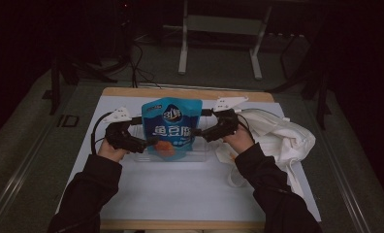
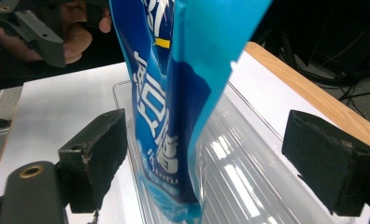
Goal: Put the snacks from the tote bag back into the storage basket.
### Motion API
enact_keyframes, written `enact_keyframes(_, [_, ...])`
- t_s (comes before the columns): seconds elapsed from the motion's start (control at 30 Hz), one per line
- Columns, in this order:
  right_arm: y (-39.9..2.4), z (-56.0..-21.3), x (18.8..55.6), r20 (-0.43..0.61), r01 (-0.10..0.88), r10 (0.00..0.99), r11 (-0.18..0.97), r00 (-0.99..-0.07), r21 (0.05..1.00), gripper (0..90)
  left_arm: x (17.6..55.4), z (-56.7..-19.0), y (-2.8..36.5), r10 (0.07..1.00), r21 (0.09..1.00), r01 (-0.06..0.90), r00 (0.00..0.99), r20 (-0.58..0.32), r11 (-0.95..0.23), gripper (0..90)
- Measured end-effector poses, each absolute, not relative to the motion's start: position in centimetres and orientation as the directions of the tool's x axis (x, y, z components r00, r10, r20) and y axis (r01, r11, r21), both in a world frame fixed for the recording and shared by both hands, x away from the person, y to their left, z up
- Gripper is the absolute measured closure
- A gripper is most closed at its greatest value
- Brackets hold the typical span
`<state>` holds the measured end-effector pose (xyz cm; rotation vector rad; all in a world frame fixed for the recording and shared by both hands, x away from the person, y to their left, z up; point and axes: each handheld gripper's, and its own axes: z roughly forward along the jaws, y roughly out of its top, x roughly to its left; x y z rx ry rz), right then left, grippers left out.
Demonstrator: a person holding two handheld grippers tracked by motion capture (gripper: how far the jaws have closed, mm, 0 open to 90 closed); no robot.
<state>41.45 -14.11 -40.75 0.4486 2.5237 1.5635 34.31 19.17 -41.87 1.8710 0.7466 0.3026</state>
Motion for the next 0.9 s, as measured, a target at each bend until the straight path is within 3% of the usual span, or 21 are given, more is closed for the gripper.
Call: enact_keyframes(0.9, [-18.5, -42.7, 38.1, 0.024, 0.191, 0.359, 0.438, -0.933, 0.878, 14.4, 27.8, -44.9, 18.3, 0.704, 0.884, 0.420, 0.691, -0.164, -0.206, 2.2])
